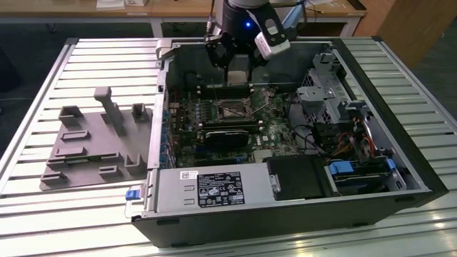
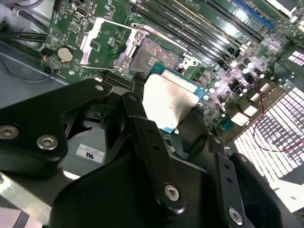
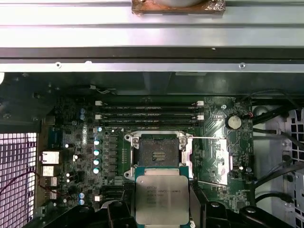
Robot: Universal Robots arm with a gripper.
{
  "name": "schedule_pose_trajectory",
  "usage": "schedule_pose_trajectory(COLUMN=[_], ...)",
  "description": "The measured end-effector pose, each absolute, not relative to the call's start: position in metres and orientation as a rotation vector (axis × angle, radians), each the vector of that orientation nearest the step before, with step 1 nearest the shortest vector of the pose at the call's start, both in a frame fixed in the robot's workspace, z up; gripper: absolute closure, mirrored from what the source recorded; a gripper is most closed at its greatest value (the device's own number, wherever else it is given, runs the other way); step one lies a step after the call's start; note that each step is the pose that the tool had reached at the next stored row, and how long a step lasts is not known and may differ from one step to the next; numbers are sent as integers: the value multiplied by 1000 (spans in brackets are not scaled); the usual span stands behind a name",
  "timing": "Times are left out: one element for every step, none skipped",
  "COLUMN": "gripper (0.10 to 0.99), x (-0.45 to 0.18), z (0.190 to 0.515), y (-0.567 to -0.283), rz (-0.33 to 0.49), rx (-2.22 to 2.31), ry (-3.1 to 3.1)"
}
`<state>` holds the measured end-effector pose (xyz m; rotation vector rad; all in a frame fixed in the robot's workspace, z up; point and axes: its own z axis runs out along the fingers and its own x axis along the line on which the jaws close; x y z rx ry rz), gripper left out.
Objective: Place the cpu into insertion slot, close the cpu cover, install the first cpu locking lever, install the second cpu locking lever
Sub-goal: 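Place the cpu into insertion slot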
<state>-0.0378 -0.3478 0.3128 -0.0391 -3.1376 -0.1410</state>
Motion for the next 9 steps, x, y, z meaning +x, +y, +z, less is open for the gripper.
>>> schedule_pose_trajectory(gripper=[549, 549, 549, 549, 549, 549, 549, 549, 549], x=[-38, -38, -37, -37, -37, -37, -37, -36, -36], z=[311, 309, 307, 306, 304, 302, 300, 298, 296], y=[-347, -347, -346, -345, -344, -344, -343, -342, -342], rz=[-141, -141, -141, -141, -141, -141, -140, -140, -140], rx=[-39, -39, -39, -39, -39, -39, -39, -39, -39], ry=[-3138, -3138, -3138, -3138, -3138, -3138, -3138, -3138, -3138])
